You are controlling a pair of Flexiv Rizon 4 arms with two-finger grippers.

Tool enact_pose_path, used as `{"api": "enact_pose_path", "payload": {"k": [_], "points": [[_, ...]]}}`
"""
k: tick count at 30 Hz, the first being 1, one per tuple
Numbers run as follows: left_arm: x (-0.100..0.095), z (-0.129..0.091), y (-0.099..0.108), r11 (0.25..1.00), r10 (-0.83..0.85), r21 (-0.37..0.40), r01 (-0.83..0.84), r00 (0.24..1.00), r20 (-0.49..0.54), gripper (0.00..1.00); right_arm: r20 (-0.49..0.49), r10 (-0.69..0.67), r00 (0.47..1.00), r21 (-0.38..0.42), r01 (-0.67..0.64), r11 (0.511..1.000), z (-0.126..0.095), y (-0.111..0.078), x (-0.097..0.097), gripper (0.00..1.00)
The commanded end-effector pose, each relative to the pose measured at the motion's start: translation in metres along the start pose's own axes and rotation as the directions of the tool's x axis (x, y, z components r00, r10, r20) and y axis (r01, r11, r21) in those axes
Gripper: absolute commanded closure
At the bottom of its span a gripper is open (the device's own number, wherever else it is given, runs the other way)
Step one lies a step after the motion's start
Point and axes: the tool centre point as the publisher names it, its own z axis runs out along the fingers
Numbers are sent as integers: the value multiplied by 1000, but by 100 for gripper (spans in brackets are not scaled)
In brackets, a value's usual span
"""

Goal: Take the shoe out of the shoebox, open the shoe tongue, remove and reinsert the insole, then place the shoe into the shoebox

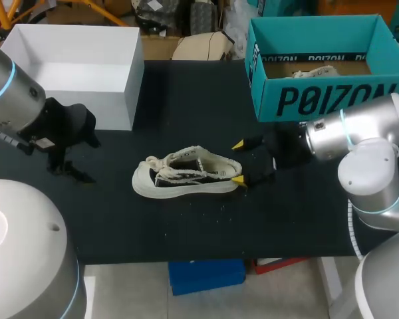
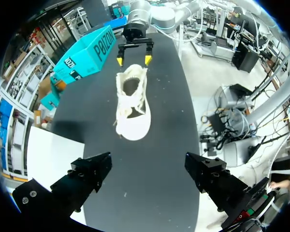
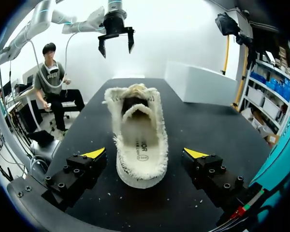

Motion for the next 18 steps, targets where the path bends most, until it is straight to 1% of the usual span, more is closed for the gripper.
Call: {"api": "enact_pose_path", "payload": {"k": [1,11,18], "points": [[1,2,1,1000,2,1,-2,1000,4,0,-1,3,1000,-16,-3,1000,10,-3,-3,0],[1,2,1,1000,2,1,-2,1000,4,0,-12,14,1000,-32,-15,999,19,-9,2,0],[1,2,1,1000,2,1,-2,1000,4,0,1,20,1000,-62,-20,998,25,-15,2,0]]}}
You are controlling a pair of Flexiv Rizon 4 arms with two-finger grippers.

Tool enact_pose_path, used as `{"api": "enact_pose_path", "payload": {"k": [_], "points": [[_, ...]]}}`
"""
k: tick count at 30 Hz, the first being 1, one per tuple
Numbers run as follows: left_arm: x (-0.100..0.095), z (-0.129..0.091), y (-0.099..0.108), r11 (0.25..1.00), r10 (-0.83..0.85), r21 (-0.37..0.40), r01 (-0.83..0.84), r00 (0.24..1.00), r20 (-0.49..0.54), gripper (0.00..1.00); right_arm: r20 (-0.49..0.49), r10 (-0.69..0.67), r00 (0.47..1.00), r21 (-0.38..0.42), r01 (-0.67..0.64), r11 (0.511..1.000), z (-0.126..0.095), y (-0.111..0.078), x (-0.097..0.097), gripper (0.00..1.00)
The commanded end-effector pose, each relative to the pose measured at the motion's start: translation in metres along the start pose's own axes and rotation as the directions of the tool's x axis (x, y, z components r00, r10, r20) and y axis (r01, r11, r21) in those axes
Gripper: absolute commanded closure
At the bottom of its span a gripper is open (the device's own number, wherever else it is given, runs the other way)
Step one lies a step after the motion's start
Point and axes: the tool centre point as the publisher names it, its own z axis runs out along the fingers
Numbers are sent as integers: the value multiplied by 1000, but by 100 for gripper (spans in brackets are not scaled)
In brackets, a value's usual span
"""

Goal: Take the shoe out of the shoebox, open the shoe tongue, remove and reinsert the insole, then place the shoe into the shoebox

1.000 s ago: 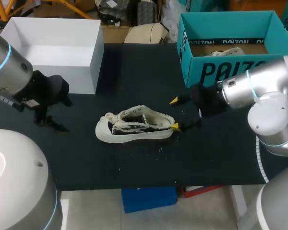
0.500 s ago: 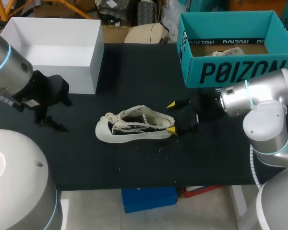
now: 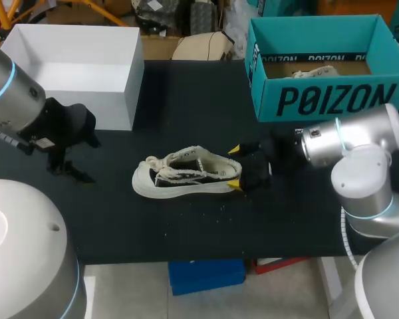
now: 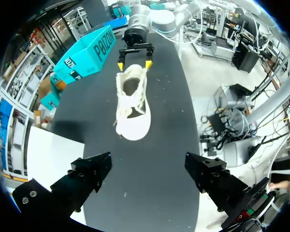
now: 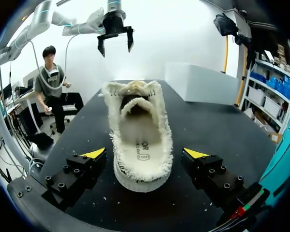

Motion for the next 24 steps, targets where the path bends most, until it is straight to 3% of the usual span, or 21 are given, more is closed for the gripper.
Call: {"api": "enact_pose_path", "payload": {"k": [1,24], "points": [[1,2,1,1000,2,1,-2,1000,4,0,7,3,1000,-17,-3,1000,8,-5,2,0],[1,2,1,1000,2,1,-2,1000,4,0,1,18,1000,-36,-18,999,20,-16,-1,0]]}}
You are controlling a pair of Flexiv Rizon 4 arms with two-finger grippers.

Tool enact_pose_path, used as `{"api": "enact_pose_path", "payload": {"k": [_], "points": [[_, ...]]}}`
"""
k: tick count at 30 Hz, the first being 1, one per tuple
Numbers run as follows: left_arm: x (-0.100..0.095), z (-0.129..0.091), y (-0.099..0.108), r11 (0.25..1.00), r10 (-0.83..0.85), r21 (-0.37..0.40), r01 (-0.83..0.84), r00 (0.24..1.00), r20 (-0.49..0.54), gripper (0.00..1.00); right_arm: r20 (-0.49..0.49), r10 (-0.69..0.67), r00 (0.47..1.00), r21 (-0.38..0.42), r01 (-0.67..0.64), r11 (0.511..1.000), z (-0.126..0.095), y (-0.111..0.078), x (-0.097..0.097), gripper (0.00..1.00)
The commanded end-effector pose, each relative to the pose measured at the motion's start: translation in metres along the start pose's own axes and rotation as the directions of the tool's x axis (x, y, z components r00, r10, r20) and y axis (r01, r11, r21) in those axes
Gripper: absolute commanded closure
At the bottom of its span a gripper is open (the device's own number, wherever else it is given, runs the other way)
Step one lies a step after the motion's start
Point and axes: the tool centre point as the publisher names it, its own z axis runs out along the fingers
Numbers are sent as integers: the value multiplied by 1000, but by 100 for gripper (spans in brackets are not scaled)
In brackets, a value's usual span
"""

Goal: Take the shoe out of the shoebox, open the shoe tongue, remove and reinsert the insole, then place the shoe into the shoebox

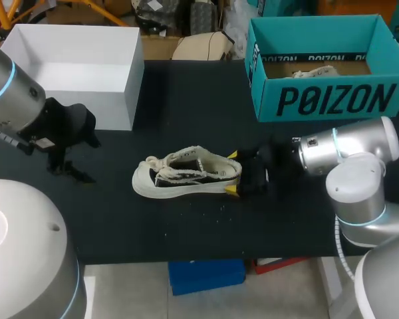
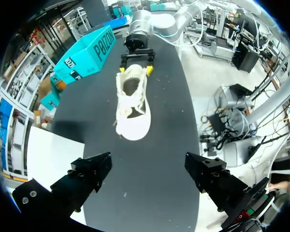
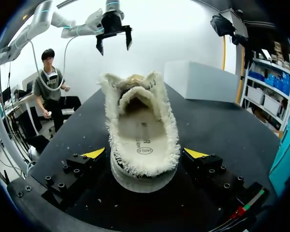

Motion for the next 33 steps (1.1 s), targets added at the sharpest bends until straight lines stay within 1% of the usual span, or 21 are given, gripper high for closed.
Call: {"api": "enact_pose_path", "payload": {"k": [1,2,3,4,12,13,14,15,17,18,20,23,25,27,28,29,30,33], "points": [[1,2,1,1000,2,1,-2,1000,4,0,-2,2,1000,-1,-2,1000,5,-1,-3,0],[1,2,1,1000,2,1,-2,1000,4,0,-4,3,1000,-1,-3,1000,6,-1,-3,25],[1,2,1,1000,2,1,-2,1000,4,0,-3,6,1000,14,-6,1000,6,-2,-3,77],[1,2,1,1000,2,1,-2,1000,4,0,-3,6,1000,12,-6,1000,6,-2,-4,100],[1,2,1,1000,2,1,-2,1000,4,0,-3,6,1000,12,-6,1000,6,-2,-4,100],[-1,2,-3,998,-32,-48,32,999,-11,0,-3,6,1000,12,-6,1000,6,-2,-4,100],[-3,3,-7,989,-48,-142,48,999,4,0,-3,6,1000,12,-6,1000,6,-2,-4,100],[-4,3,-12,982,-70,-175,70,998,7,0,-3,6,1000,12,-6,1000,6,-2,-4,100],[-5,3,-23,971,-150,-188,150,989,10,0,-3,6,1000,12,-6,1000,6,-2,-4,100],[-5,3,-28,955,-192,-227,191,981,20,0,-3,6,1000,12,-6,1000,6,-2,-4,100],[-5,5,-35,926,-286,-246,286,958,37,0,-3,6,1000,12,-6,1000,6,-2,-4,100],[-7,13,-48,878,-358,-321,355,932,52,0,-3,6,1000,12,-6,1000,6,-2,-4,100],[-8,19,-57,855,-395,-341,391,917,59,0,-3,6,1000,12,-6,1000,6,-2,-4,100],[-10,23,-66,863,-403,-316,395,914,42,0,-3,6,1000,12,-6,1000,6,-2,-4,100],[-11,24,-73,889,-374,-275,365,927,24,0,-3,6,1000,12,-6,1000,6,-2,-4,100],[-13,25,-80,919,-342,-208,335,940,4,0,-3,6,1000,12,-6,1000,6,-2,-4,100],[-15,22,-90,960,-265,-97,262,964,-18,0,-3,6,1000,12,-6,1000,6,-2,-4,100],[-15,22,-90,960,-265,-97,262,964,-18,0,-3,6,1000,12,-6,1000,6,-2,-4,100]]}}
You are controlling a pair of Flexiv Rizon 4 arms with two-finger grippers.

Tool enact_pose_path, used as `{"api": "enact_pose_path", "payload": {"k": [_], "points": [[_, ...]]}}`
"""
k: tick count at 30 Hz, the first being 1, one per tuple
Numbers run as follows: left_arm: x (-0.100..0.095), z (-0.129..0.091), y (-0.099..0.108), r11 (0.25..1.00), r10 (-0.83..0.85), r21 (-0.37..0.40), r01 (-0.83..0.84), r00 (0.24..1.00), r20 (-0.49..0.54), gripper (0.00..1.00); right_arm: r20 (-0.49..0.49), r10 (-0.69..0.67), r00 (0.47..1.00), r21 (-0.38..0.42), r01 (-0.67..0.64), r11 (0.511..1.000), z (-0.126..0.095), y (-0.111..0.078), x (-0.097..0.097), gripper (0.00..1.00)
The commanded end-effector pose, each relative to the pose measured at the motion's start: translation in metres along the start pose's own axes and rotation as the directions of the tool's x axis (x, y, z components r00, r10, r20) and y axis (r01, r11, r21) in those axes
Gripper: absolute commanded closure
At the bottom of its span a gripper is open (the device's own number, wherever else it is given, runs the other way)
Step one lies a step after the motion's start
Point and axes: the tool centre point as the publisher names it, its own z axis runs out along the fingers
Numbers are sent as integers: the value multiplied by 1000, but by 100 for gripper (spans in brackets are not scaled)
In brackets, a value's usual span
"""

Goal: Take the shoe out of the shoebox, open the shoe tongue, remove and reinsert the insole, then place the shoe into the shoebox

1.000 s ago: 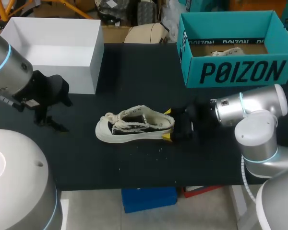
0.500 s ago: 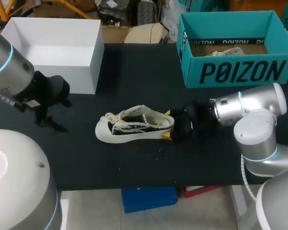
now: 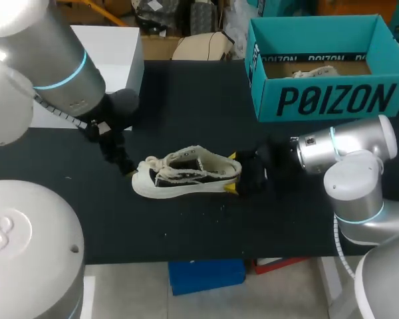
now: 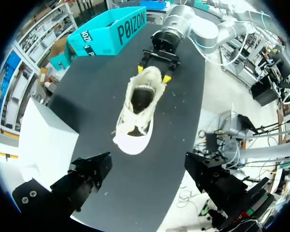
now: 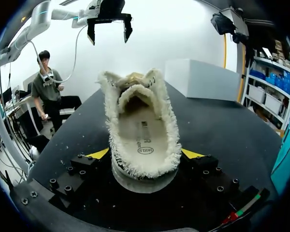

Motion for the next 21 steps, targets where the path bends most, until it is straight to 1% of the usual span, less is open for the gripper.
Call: {"api": "enact_pose_path", "payload": {"k": [1,10,11,12,13,14,15,16,17,18,19,20,21], "points": [[-7,6,-15,996,71,53,-70,997,-24,0,2,1,1000,2,-1,1000,3,-1,-1,100],[-7,6,-15,996,71,53,-70,997,-24,0,2,1,1000,2,-1,1000,3,-1,-1,100],[-10,7,-18,1000,-13,-13,13,1000,-6,0,2,1,1000,2,-1,1000,3,-1,-1,100],[-14,8,-20,996,-83,-31,82,996,-28,0,2,1,1000,2,-1,1000,3,-1,-1,100],[-19,9,-23,980,-180,-90,176,983,-37,0,2,1,1000,2,-1,1000,3,-1,-1,100],[-23,12,-27,945,-282,-171,278,959,-1,0,2,1,1000,2,-1,1000,3,-1,-1,100],[-26,16,-30,910,-343,-238,339,939,30,0,2,1,1000,2,-1,1000,3,-1,-1,100],[-28,19,-32,874,-401,-282,396,915,41,0,2,1,1000,2,-1,1000,3,-1,-1,100],[-30,19,-33,839,-460,-318,442,888,20,0,2,1,1000,2,-1,1000,3,-1,-1,100],[-30,20,-34,800,-499,-352,486,865,61,0,2,1,1000,2,-1,1000,3,-1,-1,100],[-30,21,-36,759,-553,-375,533,831,62,0,2,1,1000,2,-1,1000,3,-1,-1,100],[-32,21,-35,716,-619,-400,572,785,14,0,2,1,1000,2,-1,1000,3,-1,-1,100],[-33,23,-34,637,-678,-429,640,730,82,0,2,1,1000,2,-1,1000,3,-1,-1,100]]}}
